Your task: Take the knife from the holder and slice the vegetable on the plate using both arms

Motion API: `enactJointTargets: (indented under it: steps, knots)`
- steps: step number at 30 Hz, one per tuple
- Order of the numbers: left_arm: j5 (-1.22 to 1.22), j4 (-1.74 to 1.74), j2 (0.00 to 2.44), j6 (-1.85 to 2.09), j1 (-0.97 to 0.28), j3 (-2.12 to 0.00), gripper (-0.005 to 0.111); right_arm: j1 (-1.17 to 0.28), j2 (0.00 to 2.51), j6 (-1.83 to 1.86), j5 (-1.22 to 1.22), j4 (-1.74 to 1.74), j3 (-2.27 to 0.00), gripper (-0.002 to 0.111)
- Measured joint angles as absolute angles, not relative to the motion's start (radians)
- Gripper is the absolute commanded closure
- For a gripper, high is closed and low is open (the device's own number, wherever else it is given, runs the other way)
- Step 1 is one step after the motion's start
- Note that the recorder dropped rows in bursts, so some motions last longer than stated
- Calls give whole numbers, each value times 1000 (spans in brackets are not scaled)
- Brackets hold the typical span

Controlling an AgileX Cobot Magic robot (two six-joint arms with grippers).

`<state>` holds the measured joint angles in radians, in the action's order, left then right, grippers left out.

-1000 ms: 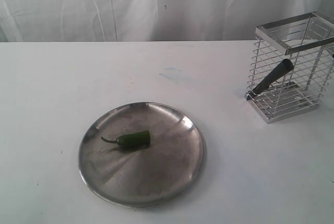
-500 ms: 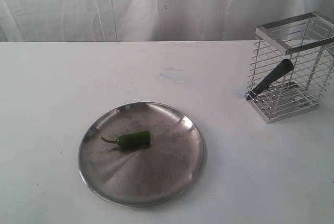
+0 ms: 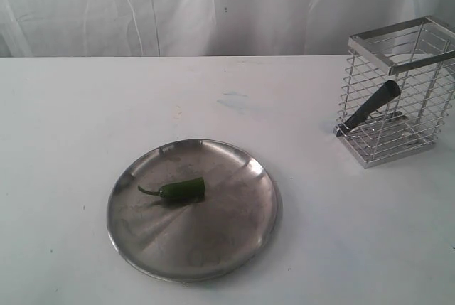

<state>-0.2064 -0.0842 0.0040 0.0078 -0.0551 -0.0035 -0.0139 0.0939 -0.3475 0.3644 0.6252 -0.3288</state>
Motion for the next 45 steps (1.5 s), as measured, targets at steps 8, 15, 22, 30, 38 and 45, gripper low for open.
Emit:
enactJointTargets:
  steps: [8, 15, 22, 30, 38, 45]
  knots:
    - [-206, -84, 4, 8, -55, -4, 107, -49, 160, -344, 617, 771, -328, 108]
    - [-206, -84, 4, 8, -55, -4, 107, -70, 162, -411, 871, 894, -340, 108]
    - [-206, -84, 4, 8, -55, -4, 107, -145, 146, -314, 957, 744, -441, 108]
    - [-206, -84, 4, 8, -55, -4, 107, -250, 282, -174, 1007, 465, -538, 108]
    - [-206, -84, 4, 8, -55, -4, 107, -260, 482, 55, 1033, -91, -622, 108]
    - [-206, -84, 4, 8, -55, -4, 107, -260, 639, 239, 1063, -394, -624, 108]
